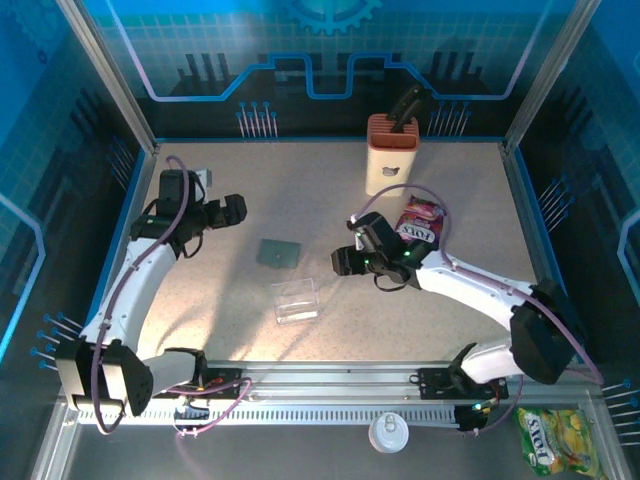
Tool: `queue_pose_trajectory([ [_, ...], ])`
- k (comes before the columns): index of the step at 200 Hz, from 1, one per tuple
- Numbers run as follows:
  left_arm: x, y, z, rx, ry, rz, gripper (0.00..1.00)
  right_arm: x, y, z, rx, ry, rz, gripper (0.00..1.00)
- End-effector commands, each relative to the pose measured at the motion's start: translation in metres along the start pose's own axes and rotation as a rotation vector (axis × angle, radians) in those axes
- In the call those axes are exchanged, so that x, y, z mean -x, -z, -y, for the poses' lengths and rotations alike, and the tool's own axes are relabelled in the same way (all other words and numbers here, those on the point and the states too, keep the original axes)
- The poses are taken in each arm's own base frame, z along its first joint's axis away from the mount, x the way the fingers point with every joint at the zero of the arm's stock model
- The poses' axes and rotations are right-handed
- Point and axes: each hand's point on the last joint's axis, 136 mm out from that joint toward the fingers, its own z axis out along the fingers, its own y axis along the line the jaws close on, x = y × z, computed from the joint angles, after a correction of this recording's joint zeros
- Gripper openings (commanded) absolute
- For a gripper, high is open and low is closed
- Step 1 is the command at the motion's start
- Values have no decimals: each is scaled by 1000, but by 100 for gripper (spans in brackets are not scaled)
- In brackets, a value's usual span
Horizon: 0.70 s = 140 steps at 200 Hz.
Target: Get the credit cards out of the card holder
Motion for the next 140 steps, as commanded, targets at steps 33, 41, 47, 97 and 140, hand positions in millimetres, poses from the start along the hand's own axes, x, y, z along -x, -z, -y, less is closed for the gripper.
queue_pose_trajectory([
  [33, -4, -7, -9, 3, 7, -18, 99, -34, -13, -41, 6, 15, -247, 47],
  [41, -6, -9, -9, 4, 11, -28, 99, -37, -16, -45, 0, 23, -260, 47],
  [47, -7, -10, -10, 4, 13, -34, 99, -38, -18, -48, -4, 25, -270, 46],
  [97, -8, -13, -10, 8, 33, -47, 99, -42, -31, -57, -90, 50, -293, 42],
  [140, -10, -15, -7, -9, 53, -63, 99, -41, -44, -57, -145, 24, -304, 36],
])
